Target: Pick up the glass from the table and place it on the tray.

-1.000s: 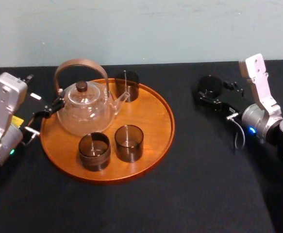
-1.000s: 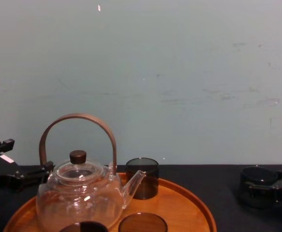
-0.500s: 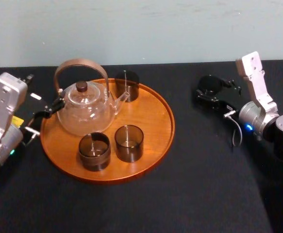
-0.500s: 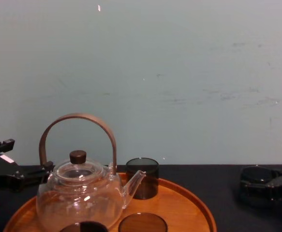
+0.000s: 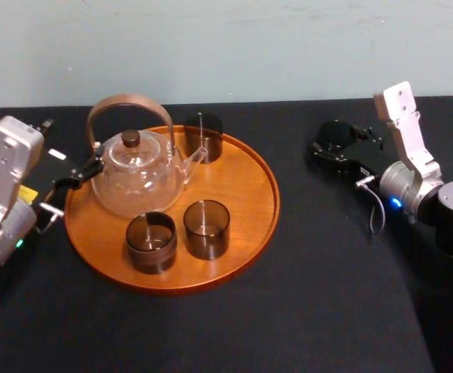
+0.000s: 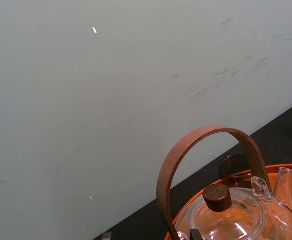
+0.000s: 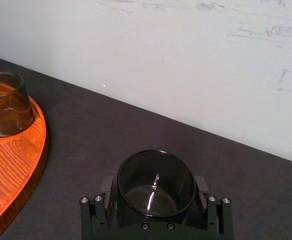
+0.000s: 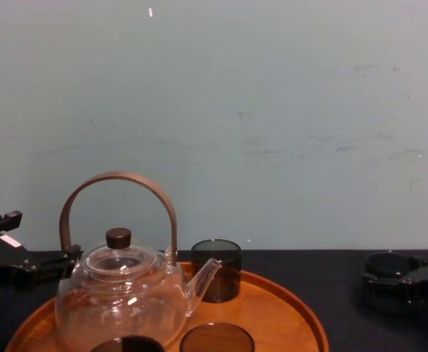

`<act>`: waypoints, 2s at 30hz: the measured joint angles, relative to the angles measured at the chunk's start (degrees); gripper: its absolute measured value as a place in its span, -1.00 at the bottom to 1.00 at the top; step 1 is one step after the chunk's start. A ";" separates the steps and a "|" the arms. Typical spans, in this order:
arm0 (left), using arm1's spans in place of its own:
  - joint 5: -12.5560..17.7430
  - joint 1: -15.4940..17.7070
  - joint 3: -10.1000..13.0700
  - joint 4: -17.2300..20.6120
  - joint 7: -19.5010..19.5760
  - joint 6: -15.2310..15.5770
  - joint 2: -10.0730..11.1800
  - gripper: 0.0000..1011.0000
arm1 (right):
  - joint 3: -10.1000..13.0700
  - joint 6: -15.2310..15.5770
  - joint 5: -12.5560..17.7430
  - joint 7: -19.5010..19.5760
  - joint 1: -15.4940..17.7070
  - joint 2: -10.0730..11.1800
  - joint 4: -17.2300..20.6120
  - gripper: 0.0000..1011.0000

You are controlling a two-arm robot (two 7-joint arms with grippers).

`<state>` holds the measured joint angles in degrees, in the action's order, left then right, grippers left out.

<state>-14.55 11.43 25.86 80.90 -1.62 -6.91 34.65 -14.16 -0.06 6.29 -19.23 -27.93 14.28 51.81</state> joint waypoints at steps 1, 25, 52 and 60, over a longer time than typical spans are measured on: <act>0.00 0.00 0.00 0.00 0.00 0.00 0.00 1.00 | 0.00 0.00 0.00 0.00 0.00 0.00 0.00 0.98; 0.00 0.00 0.00 0.00 0.00 0.00 0.00 1.00 | 0.07 0.02 0.15 0.03 0.10 0.08 0.13 0.80; 0.00 0.00 0.00 0.00 0.00 0.00 0.00 1.00 | -4.27 2.33 1.16 -3.97 5.54 2.00 14.43 0.81; 0.00 0.00 0.00 0.00 0.00 0.00 0.00 1.00 | -6.05 2.18 1.11 -4.60 4.94 1.53 14.60 0.80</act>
<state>-14.55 11.43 25.86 80.90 -1.62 -6.91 34.65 -20.21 2.12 7.41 -23.83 -23.00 15.81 66.41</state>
